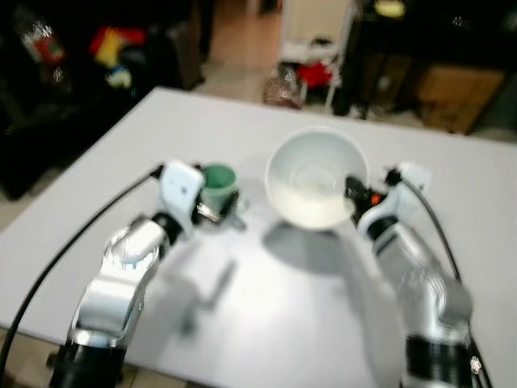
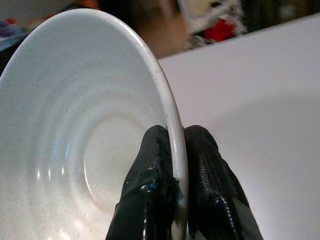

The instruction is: Setting the table

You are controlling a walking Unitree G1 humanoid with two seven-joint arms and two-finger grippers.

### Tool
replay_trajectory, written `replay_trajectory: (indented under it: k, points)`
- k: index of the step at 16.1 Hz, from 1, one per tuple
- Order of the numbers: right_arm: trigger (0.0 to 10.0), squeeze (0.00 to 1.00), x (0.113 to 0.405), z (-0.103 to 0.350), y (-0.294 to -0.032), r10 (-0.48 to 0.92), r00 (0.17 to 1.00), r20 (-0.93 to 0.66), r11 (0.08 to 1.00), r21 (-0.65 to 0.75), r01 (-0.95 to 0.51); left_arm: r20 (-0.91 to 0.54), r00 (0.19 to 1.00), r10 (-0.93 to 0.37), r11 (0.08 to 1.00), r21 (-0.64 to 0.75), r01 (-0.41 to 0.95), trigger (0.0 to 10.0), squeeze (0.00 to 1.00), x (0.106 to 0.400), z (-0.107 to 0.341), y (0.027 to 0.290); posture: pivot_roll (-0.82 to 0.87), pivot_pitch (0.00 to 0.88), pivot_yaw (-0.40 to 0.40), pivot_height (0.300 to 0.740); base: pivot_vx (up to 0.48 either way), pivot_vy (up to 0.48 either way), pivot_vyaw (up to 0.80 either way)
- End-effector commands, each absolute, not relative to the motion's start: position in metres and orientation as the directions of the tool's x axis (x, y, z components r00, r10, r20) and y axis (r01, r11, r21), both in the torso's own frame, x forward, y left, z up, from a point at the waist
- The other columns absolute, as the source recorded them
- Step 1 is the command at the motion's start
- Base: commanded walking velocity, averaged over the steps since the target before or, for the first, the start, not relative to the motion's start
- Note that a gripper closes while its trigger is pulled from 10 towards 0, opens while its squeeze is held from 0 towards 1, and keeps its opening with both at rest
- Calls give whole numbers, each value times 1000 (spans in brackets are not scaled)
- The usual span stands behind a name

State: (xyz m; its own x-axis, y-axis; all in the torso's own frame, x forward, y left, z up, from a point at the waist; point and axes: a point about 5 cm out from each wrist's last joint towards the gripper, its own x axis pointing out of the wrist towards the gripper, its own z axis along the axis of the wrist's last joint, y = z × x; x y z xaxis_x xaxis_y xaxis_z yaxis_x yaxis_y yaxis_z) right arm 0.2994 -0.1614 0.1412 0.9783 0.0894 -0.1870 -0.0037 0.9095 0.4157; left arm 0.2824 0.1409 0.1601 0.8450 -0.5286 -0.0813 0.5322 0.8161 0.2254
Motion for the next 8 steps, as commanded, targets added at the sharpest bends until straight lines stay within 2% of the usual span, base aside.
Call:
replay_trajectory:
  k: [1,4,8]
  points:
    - [10000,0,307,141,-163,106,970,-218,897,443,2,-110,821,-560,791,225,569,10000,0,280,160,143,73,0,-34,740,0,0,0]
    - [10000,0,327,131,-163,128,928,-349,897,440,42,-180,765,-618,731,228,643,10000,0,274,156,146,81,0,-34,740,0,0,0]
    - [10000,0,344,125,-157,239,869,-433,867,498,10,-254,695,-672,669,194,718,10000,0,264,150,146,94,0,-47,740,0,0,0]
